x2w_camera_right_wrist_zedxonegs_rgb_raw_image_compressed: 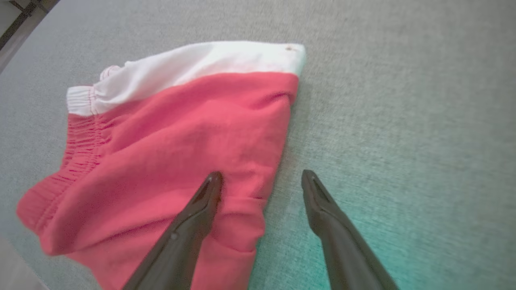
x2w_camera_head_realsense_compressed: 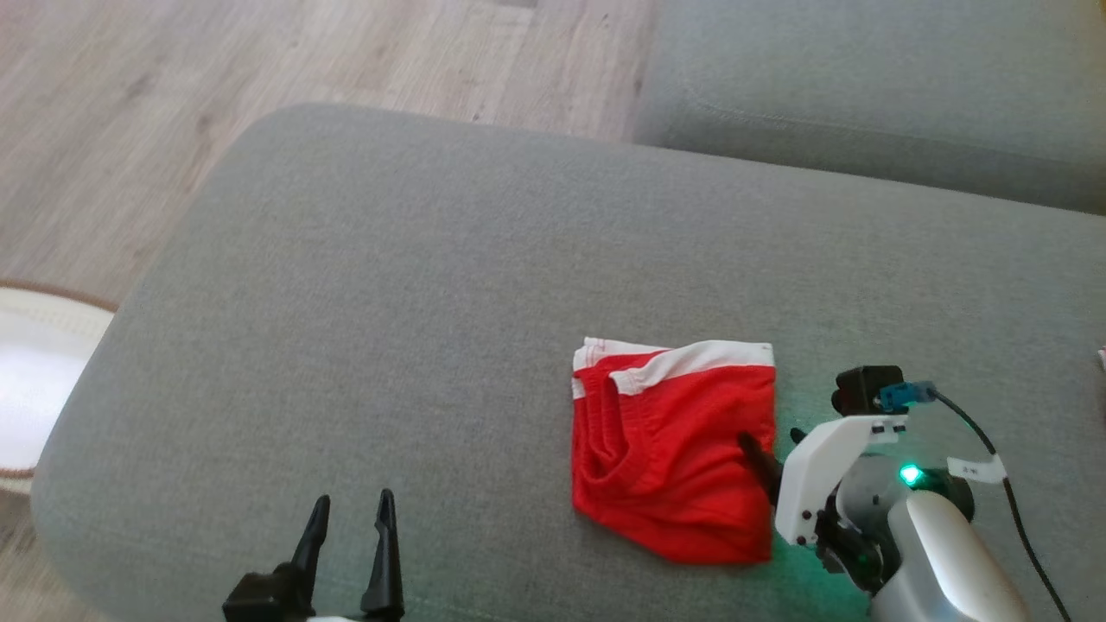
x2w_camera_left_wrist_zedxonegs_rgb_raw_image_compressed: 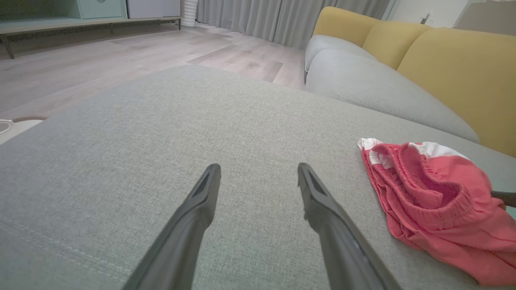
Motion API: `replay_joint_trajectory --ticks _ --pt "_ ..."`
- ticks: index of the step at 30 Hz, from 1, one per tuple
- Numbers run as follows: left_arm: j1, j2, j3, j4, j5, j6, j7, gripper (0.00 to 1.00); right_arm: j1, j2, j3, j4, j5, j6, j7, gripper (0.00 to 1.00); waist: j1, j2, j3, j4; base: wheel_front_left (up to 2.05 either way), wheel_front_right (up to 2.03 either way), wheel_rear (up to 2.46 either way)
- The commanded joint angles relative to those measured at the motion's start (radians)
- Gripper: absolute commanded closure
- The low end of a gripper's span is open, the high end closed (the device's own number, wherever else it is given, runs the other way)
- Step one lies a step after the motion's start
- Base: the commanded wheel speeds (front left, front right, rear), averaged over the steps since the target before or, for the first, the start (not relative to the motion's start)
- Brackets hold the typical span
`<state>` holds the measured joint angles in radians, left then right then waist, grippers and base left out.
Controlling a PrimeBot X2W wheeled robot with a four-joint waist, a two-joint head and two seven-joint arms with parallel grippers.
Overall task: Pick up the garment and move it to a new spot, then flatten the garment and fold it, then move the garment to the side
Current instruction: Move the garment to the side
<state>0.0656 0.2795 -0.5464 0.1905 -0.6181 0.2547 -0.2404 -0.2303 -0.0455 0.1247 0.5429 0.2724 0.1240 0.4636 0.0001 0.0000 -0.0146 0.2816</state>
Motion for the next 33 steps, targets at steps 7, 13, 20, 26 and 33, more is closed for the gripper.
replay_joint_trajectory --ticks 7,13,20,26,33 --pt "-0.067 -0.009 0.045 -0.013 0.003 -0.014 -0.017 0.00 -0.116 -0.005 0.040 0.100 0.063 0.007 0.021 0.61 -0.0001 0.0000 0.028 0.015 0.00 0.00 0.00" --pt "-0.072 -0.015 0.050 -0.012 0.014 -0.022 -0.019 0.00 -0.169 -0.005 0.050 0.133 0.069 0.007 -0.039 1.00 -0.0001 0.0000 0.052 -0.042 0.00 0.00 0.00" --pt "-0.089 -0.024 0.049 -0.028 0.033 -0.026 -0.020 0.00 -0.225 -0.006 0.003 0.113 -0.027 0.007 -0.071 1.00 -0.0001 0.0000 0.096 -0.206 0.00 0.00 0.00" --pt "-0.119 -0.025 0.045 -0.042 0.049 -0.032 -0.021 0.00 -0.250 -0.019 -0.011 0.052 -0.064 0.007 -0.052 1.00 -0.0001 0.0000 0.147 -0.360 0.00 0.00 0.00" --pt "-0.178 -0.013 0.024 -0.060 0.075 -0.041 0.003 0.00 -0.277 -0.044 -0.004 -0.038 -0.067 0.007 -0.038 1.00 -0.0001 0.0000 0.214 -0.550 0.00 0.00 0.00"
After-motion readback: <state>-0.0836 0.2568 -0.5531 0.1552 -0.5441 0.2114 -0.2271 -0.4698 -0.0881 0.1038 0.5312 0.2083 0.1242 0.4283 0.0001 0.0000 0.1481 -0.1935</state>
